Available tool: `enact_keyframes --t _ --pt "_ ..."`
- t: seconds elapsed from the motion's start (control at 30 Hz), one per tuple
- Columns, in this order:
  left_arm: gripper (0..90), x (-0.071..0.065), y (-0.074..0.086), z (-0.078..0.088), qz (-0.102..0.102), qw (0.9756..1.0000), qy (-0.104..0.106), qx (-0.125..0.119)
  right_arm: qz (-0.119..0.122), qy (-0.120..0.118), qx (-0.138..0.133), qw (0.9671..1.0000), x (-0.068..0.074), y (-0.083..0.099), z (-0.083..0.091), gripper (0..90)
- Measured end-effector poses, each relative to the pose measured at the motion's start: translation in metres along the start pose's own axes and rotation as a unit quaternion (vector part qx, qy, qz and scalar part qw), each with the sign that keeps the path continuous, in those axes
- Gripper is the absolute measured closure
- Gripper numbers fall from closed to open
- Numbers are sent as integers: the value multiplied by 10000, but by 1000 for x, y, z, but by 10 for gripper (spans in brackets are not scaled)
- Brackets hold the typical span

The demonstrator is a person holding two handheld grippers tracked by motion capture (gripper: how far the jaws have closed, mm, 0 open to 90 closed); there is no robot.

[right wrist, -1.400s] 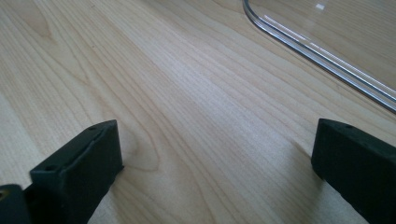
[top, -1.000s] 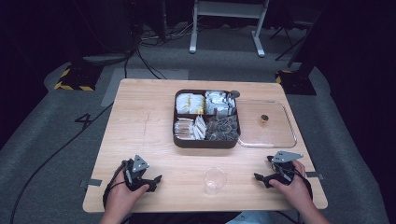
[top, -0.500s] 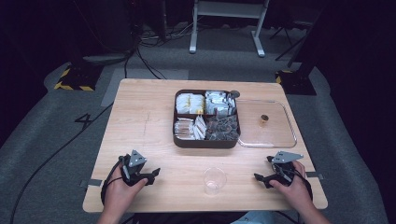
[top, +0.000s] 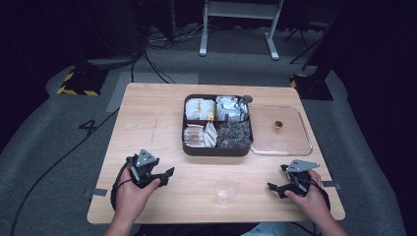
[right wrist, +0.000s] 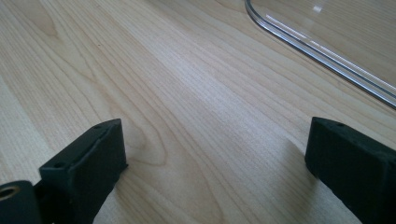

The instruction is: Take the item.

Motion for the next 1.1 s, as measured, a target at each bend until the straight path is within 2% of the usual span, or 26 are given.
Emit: enact_keyframes --t 0.27,0.37,0.53,0.8,0.93,1.1 --pt "325 -13 -25 0 -240 9996 -89 -73 -19 -32 -22 10000 1 0 1 74" --pt "325 -16 -33 -2 -250 9996 -82 -74 -124 74 -37 9999 3 -1 0 91" --pt "320 -18 -50 -5 -272 9994 -143 -150 -109 91 -84 9999 4 -3 -1 122" --pt "312 -19 -77 -11 -509 9982 -218 -210 -117 98 -78 9999 4 -4 -1 123" --pt "306 -20 -90 -13 -511 9981 -203 -263 -119 98 -81 9998 4 -4 -1 123" --pt "311 -24 -106 -19 -631 9974 -176 -284 -119 88 -84 9999 4 -4 -2 125"
Point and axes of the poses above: each handheld gripper's, and its own axes: z roughly backward along the jaws, y roughly out of its underside, x roughly to its left, the point moved 9 cm from there along -z, roughly forward along the jaws, and after that the axes turned 4 degrees about z, right-handed, at the moved point
